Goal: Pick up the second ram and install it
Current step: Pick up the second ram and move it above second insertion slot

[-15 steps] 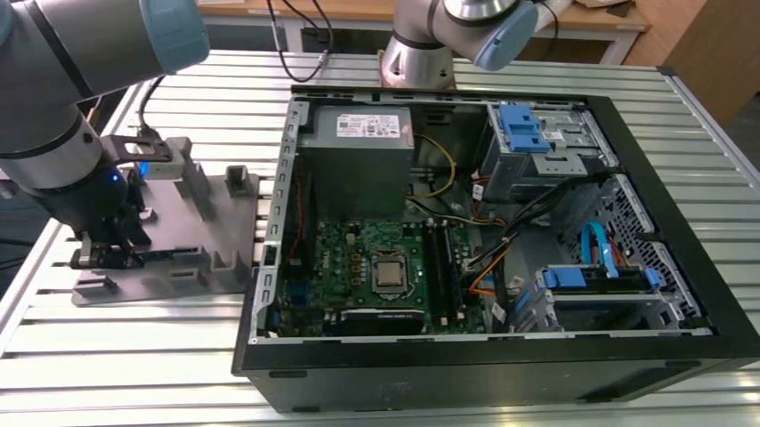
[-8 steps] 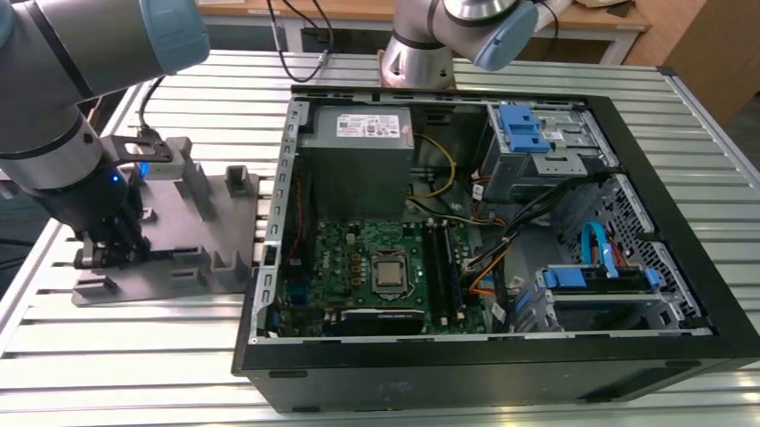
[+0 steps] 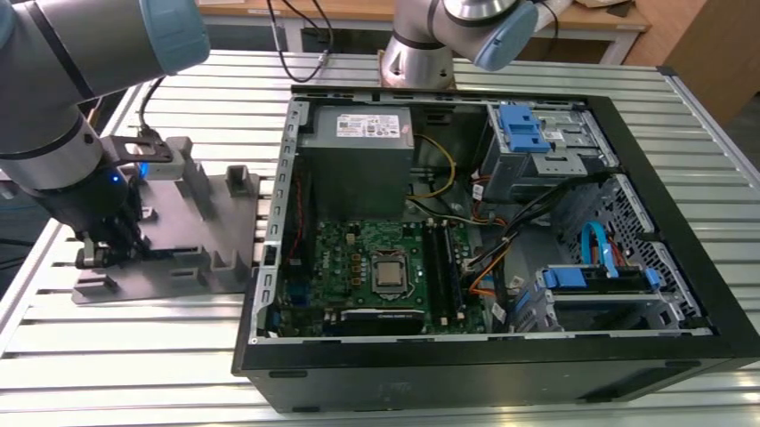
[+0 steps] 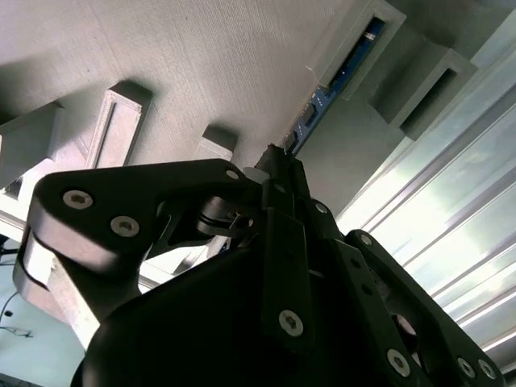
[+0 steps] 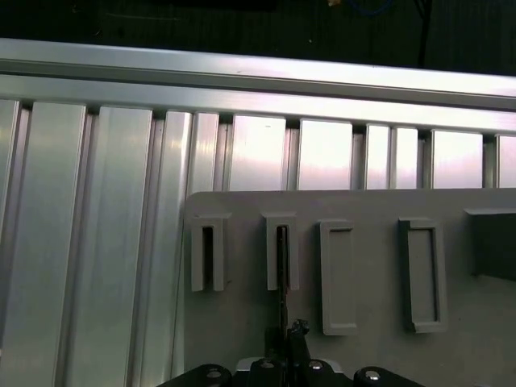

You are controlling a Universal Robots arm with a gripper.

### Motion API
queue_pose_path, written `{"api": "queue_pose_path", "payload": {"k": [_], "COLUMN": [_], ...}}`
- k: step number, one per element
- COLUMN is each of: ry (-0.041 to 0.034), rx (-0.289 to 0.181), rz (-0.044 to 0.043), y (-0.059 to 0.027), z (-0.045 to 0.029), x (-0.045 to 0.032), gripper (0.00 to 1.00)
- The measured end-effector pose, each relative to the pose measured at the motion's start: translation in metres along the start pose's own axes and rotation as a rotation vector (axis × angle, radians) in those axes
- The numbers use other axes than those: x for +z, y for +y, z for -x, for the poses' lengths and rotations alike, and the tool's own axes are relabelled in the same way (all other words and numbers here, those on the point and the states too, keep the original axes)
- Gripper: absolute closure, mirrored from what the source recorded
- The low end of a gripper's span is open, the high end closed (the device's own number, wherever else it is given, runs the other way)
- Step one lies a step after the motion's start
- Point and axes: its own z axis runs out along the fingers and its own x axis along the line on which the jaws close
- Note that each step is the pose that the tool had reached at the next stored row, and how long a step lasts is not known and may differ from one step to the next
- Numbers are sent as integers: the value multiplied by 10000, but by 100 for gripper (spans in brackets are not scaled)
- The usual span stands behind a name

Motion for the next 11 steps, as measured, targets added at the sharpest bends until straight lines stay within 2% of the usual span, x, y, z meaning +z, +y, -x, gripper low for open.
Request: {"api": "queue_pose_path", "payload": {"k": [11], "ry": [0], "rx": [0], "rz": [0], "y": [0], "z": [0], "x": [7], "gripper": [89]}}
